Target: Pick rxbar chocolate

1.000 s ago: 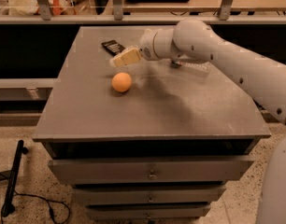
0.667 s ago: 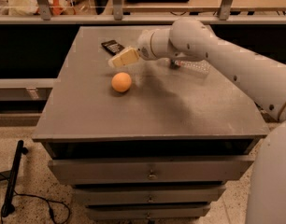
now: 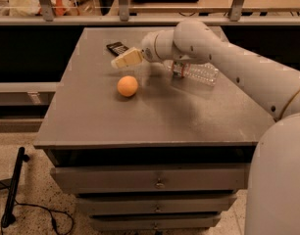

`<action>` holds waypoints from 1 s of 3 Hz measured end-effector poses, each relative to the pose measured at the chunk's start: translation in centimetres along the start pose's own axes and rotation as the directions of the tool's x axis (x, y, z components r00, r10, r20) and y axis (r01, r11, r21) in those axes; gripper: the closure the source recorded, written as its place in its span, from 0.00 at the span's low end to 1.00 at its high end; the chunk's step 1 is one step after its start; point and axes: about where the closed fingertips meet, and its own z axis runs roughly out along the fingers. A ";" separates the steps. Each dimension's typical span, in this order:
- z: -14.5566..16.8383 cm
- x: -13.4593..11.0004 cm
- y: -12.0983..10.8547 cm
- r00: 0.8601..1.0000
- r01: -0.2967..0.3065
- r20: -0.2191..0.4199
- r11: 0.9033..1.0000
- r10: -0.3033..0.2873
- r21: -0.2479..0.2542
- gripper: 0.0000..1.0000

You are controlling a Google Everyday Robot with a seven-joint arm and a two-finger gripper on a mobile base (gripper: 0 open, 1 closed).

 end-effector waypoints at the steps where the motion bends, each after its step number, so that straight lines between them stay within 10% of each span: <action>1: 0.5 0.3 0.2 1.000 -0.004 0.003 1.000 0.005 -0.007 0.00; 3: 1.3 0.8 0.5 1.000 -0.007 -0.006 1.000 0.007 -0.019 0.38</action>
Offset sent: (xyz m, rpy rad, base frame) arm 0.0035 0.0044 -0.0158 0.0019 0.0139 0.0073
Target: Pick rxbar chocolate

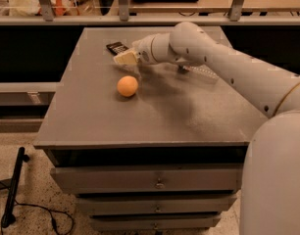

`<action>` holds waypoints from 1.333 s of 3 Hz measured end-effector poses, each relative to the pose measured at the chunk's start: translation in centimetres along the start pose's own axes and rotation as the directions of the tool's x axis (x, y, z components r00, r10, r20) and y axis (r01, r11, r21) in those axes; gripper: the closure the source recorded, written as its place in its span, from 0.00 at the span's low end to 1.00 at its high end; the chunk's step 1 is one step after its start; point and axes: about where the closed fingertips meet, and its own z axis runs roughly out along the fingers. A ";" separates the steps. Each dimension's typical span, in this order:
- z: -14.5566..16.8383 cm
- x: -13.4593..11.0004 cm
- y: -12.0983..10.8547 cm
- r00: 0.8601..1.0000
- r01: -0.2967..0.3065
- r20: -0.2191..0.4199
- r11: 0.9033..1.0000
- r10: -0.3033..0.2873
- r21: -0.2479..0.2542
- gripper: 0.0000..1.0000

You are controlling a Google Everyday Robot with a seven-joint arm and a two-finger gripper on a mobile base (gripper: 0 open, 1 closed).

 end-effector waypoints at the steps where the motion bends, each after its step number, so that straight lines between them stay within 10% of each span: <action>1: 0.3 0.1 0.1 1.000 -0.006 -0.021 1.000 0.006 -0.003 0.60; 2: 0.4 0.2 0.1 0.999 -0.005 -0.038 1.000 0.004 -0.008 0.59; 4: 0.3 0.4 0.1 0.998 0.005 -0.060 1.000 -0.006 -0.013 0.13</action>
Offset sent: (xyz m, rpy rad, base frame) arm 0.0022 -0.0024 -0.0015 -0.0420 0.0390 -0.0014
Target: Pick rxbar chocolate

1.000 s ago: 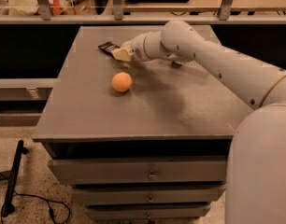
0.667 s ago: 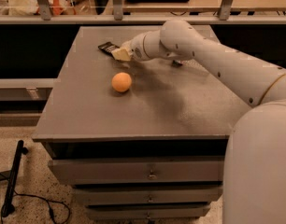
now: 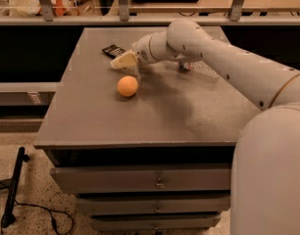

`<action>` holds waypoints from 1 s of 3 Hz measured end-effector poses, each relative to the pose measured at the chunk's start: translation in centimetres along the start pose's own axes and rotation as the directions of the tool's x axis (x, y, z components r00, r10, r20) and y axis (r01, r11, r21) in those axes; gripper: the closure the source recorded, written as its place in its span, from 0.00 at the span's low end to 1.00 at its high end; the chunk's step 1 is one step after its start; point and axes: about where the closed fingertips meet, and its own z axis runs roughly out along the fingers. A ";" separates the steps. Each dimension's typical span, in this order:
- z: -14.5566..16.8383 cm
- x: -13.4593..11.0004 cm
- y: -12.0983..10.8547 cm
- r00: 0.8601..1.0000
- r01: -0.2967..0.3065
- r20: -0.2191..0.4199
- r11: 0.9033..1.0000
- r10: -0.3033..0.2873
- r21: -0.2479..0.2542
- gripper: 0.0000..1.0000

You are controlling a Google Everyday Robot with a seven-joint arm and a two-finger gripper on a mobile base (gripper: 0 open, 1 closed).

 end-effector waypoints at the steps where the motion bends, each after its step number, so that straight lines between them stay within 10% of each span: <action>1: -0.1 0.1 0.0 1.000 0.007 -0.001 1.000 -0.007 -0.003 0.13; 3: -0.3 0.1 0.0 1.000 0.020 0.003 1.000 -0.020 -0.006 0.59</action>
Offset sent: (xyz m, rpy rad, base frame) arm -0.0022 -0.0097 0.0038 -0.0118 -0.0207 0.0039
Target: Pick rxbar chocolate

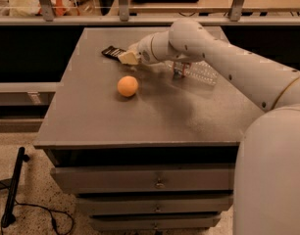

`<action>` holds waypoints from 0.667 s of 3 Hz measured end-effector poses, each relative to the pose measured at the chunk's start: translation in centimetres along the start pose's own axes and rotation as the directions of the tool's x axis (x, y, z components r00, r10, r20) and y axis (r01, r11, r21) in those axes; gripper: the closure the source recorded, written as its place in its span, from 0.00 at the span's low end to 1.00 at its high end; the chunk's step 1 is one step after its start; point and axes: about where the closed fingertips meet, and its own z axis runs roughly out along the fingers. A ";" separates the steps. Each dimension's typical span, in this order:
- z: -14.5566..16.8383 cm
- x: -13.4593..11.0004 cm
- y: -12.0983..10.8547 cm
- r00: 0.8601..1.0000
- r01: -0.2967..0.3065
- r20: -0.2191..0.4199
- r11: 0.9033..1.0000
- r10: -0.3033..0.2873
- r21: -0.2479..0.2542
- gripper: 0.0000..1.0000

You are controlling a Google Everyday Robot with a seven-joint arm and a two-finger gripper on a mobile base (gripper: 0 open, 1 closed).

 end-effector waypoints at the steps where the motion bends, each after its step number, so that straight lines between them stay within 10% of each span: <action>1: 0.0 -0.1 0.0 1.000 0.008 0.002 1.000 -0.008 -0.005 0.83; 2: -0.2 -1.0 0.2 0.999 0.018 0.030 1.000 -0.017 -0.015 1.00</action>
Offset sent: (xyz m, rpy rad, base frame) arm -0.0001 0.0021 0.0246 0.0417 -0.0548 0.0372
